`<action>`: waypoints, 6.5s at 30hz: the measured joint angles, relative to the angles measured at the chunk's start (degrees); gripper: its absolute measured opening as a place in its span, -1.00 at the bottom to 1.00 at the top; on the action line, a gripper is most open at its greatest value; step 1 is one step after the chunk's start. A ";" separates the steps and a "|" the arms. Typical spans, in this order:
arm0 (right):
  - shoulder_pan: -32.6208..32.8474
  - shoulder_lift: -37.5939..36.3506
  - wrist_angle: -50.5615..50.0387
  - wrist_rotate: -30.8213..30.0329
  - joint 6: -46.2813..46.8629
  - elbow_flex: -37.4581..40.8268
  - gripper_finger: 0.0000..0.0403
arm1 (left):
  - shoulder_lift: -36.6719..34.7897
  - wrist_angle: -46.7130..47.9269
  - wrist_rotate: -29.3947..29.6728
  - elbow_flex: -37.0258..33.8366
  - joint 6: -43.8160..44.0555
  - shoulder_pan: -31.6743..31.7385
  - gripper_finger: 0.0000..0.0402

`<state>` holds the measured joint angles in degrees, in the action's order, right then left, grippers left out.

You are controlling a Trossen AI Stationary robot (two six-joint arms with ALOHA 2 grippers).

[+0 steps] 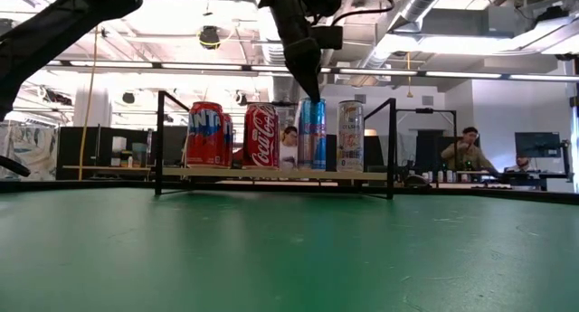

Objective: Place canned beverage on shelf
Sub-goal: Put the blue soda can, aligned with the other blue soda can on the shelf, then put the white and yellow soda can, aligned with the other blue soda can on the shelf

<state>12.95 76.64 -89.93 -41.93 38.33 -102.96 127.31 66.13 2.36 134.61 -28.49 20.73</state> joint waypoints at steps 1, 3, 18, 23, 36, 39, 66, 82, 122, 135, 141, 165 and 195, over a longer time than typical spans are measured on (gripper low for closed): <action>0.02 0.00 0.00 0.00 0.00 0.00 0.94 | 0.00 -0.12 0.13 0.00 0.00 -0.10 0.37; 0.02 0.00 0.00 0.00 0.00 0.00 0.94 | -0.20 -0.34 0.52 0.00 -0.15 -0.11 0.37; -0.48 1.45 8.73 3.06 -4.42 4.11 0.94 | -9.77 -3.54 0.33 0.29 3.54 -0.96 0.37; -3.54 5.51 19.35 5.40 -14.24 4.11 0.94 | -16.68 2.52 -0.90 0.35 9.80 -0.93 0.34; -14.82 15.88 28.51 24.44 -30.00 4.11 0.60 | -44.81 5.76 6.23 -24.16 17.96 -1.63 -0.04; -17.10 18.52 29.61 29.73 -33.46 4.13 0.46 | -54.50 -3.42 6.19 -39.31 19.47 -1.85 -0.17; -31.90 25.84 35.17 46.40 -43.87 4.54 -0.92 | -85.97 -28.17 0.40 -76.89 33.28 -2.01 -0.99; -32.84 25.86 43.10 47.68 -42.84 10.87 -0.91 | -84.93 -28.37 0.45 -76.87 31.30 -2.01 -1.00; -34.82 25.73 43.90 46.38 -43.08 11.85 -0.89 | -84.91 -28.30 -1.90 -76.87 32.41 -2.01 -1.00; -35.99 25.77 46.03 43.47 -42.91 11.85 -0.90 | -84.91 -28.30 -1.85 -76.85 32.23 -2.01 -1.00; -36.28 25.72 45.26 43.41 -42.63 11.85 -0.90 | -84.91 -28.23 -1.93 -76.85 32.28 -2.01 -1.00; -4.45 25.21 6.01 54.25 -4.00 -7.77 -0.85 | -84.91 -27.84 -10.01 -76.85 20.97 -1.99 -1.00; 40.54 21.02 3.34 46.90 69.62 -8.00 -0.86 | -76.20 -46.47 -15.21 -76.81 34.44 -2.63 -1.00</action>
<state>53.49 97.66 -86.59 4.97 107.95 -110.96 51.11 19.66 -12.85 57.80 5.95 18.10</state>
